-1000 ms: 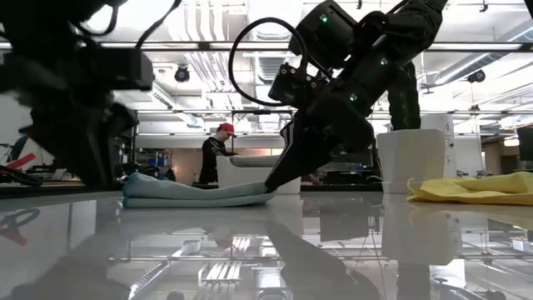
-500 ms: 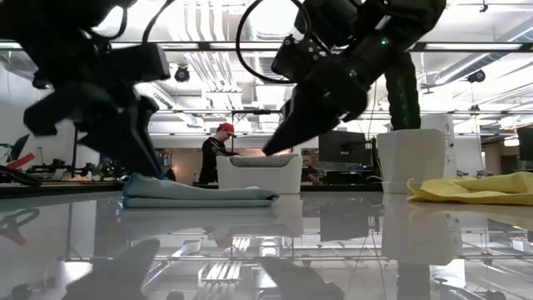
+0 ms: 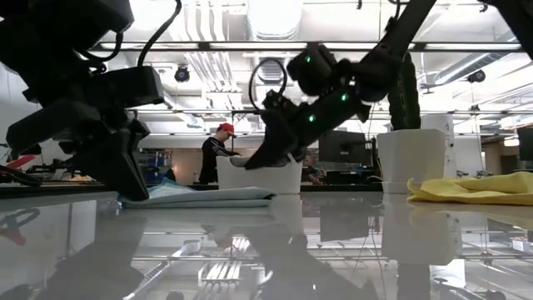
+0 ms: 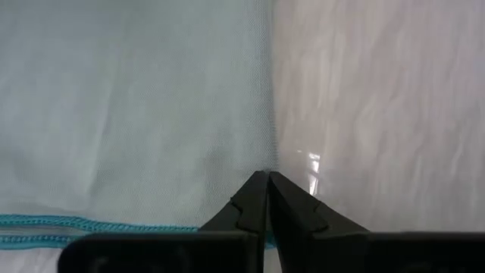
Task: Fold microfiber towels
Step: Fold the light blue cloth
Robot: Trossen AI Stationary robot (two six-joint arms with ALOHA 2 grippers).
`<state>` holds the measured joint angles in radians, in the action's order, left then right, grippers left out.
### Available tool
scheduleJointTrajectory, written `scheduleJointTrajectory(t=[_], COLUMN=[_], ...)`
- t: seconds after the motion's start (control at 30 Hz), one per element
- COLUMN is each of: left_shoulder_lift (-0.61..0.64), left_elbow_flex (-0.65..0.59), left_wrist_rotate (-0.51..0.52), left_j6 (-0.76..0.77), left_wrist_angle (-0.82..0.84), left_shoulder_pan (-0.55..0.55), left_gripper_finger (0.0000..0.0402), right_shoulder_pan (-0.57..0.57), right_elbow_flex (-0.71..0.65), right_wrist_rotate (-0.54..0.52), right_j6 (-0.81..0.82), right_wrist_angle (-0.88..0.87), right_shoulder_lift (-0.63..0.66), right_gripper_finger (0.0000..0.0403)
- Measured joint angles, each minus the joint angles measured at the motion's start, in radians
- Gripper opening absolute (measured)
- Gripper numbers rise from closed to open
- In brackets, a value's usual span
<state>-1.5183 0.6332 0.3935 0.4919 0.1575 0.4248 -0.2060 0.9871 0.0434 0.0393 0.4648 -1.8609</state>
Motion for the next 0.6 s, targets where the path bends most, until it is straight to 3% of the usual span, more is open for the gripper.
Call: scheduleJointTrajectory(t=[0.17,0.4,0.53,0.6], left_shoulder_lift=[0.04,0.165,0.242,0.269], left_elbow_flex=[0.002,0.018,-0.001,-0.016], left_wrist_rotate=[-0.005,-0.031,0.162,0.207], left_j6=[-0.002,-0.079,-0.089,-0.115], left_wrist_angle=[0.025,0.177,0.234,0.245], left_shoulder_pan=[0.0,-0.011,-0.062,-0.116], left_gripper_finger=[0.0008,0.0058,0.0077,0.0082], right_shoulder_pan=[-0.026,-0.026,-0.028,-0.028], right_elbow_flex=[0.0,0.0,0.0,0.0], right_wrist_rotate=[0.0,0.001,0.001,0.0], right_j6=[-0.006,-0.045,-0.055,-0.058], right_wrist_angle=[0.008,0.021,0.021,0.017], right_shoulder_lift=[-0.021,-0.024,-0.024,-0.025], right_gripper_finger=[0.0009,0.0009,0.0009,0.0009])
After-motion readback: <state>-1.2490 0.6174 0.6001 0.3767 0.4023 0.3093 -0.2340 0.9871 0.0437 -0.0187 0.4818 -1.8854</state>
